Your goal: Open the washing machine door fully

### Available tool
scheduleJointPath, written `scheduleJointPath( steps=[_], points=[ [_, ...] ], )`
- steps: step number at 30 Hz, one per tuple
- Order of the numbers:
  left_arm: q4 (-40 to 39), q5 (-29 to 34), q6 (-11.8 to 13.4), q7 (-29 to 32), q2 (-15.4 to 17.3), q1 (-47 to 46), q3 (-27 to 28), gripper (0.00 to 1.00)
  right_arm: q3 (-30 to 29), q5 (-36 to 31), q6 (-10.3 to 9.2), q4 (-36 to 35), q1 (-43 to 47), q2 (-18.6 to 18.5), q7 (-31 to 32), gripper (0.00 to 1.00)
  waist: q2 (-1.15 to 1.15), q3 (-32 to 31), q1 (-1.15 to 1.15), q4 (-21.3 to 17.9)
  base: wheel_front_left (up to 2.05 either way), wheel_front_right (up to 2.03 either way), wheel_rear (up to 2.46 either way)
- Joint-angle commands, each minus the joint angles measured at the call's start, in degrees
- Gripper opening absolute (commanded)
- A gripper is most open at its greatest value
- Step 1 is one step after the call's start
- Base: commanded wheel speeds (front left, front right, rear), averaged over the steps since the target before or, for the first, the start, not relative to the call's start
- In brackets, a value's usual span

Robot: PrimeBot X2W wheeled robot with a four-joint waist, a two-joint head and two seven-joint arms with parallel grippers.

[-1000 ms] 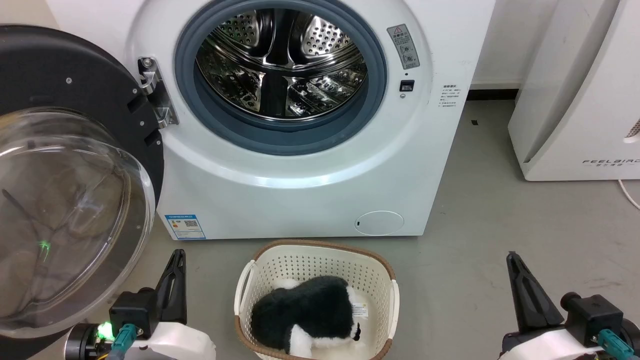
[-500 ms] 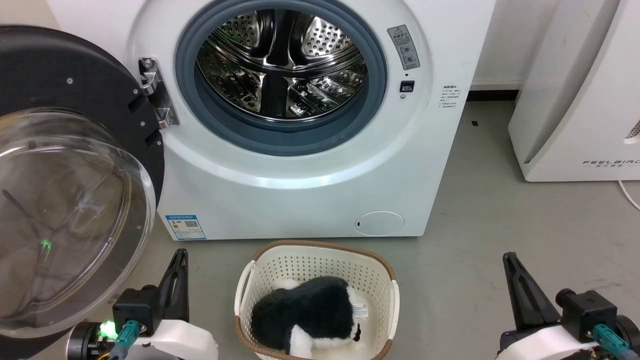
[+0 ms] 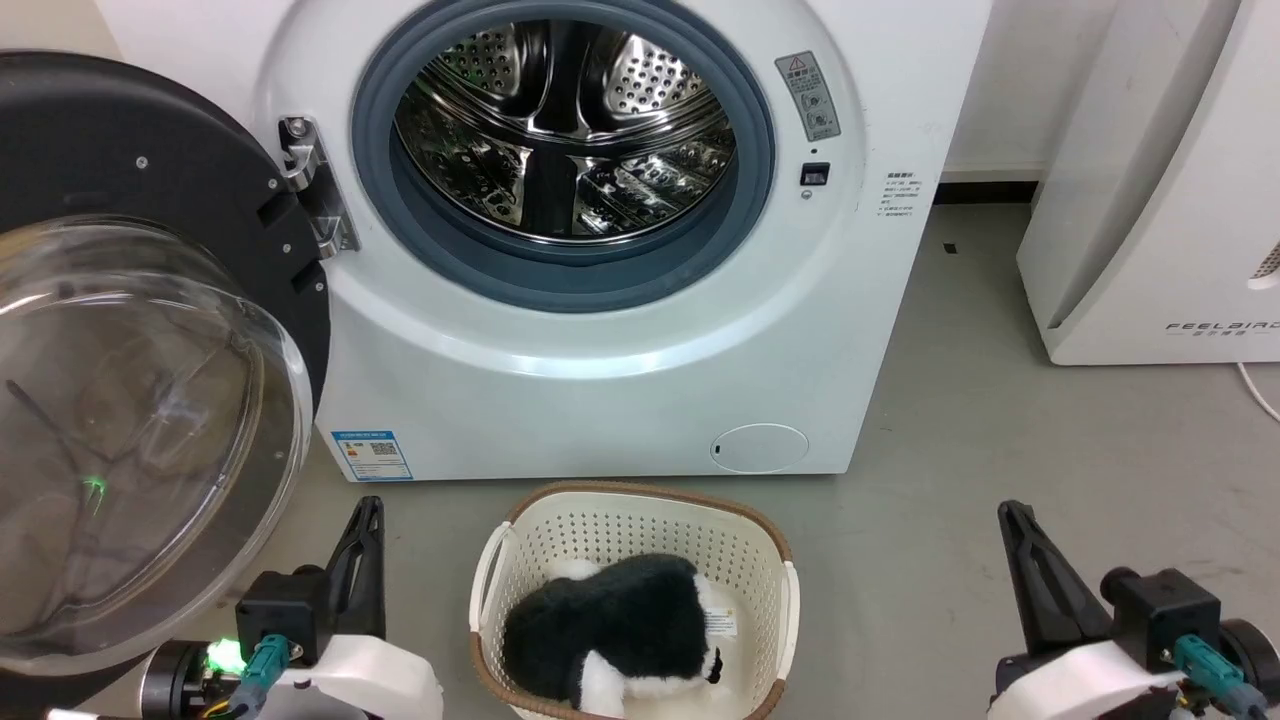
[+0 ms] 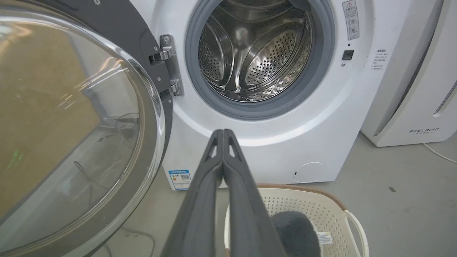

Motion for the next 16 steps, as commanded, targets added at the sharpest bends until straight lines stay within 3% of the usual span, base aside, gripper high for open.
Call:
scheduleJointPath(
  steps=[1,16],
  points=[
    [-0.4,0.2,0.3,0.4,0.0,-0.3,-0.1,0.00,0.1,-0.1,0.26,-0.4,-1.0,0.1,0.3,0.00,0.00,0.0,0.00,0.0,0.00,0.00,0.00],
    [-1.2,0.4,0.9,2.2,-0.1,-0.4,-0.8,0.00,0.4,-1.0,0.31,-0.5,-1.6,0.1,2.1,0.00,0.00,-0.1,0.00,0.1,0.00,0.00,0.00]
  ],
)
